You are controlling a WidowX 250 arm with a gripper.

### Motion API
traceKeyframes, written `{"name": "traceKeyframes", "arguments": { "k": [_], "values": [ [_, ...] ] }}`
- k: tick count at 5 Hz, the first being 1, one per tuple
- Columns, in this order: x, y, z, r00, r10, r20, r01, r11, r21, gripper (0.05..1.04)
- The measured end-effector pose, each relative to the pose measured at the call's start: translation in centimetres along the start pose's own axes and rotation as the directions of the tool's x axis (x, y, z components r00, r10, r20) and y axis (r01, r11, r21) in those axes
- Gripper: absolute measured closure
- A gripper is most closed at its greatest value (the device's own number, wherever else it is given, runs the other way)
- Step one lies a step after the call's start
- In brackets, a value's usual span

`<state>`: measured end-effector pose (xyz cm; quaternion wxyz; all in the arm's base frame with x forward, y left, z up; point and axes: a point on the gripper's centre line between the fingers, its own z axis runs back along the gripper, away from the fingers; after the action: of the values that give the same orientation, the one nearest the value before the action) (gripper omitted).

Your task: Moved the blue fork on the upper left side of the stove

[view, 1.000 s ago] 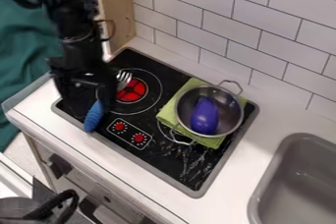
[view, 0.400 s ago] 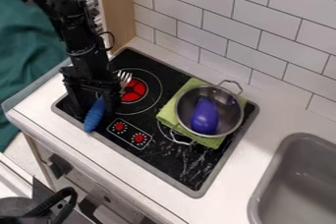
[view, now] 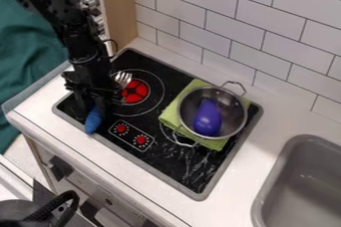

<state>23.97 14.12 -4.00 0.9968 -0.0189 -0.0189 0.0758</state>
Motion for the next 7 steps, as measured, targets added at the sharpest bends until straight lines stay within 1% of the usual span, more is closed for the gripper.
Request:
{"name": "traceKeyframes", "arguments": {
  "k": [1, 2, 3, 4, 5, 6, 7],
  "values": [
    [0.1, -0.8, 0.1, 0.997, -0.080, -0.023, 0.080, 0.997, 0.015, 0.712],
    [0.9, -1.2, 1.9, 0.990, -0.136, 0.033, 0.135, 0.990, 0.039, 0.713],
    [2.0, -1.9, 3.6, 0.990, -0.138, 0.044, 0.135, 0.989, 0.067, 0.713],
    [4.4, -2.6, 5.3, 0.997, -0.055, 0.061, 0.052, 0.997, 0.050, 0.713],
    [6.4, -2.2, 3.7, 0.998, -0.031, 0.055, 0.031, 0.999, 0.011, 0.713],
    [8.1, -1.3, 2.1, 0.997, -0.069, 0.044, 0.070, 0.997, -0.022, 0.713],
    [8.5, -0.1, 1.1, 0.987, -0.135, 0.087, 0.138, 0.990, -0.035, 0.713]
  ]
}}
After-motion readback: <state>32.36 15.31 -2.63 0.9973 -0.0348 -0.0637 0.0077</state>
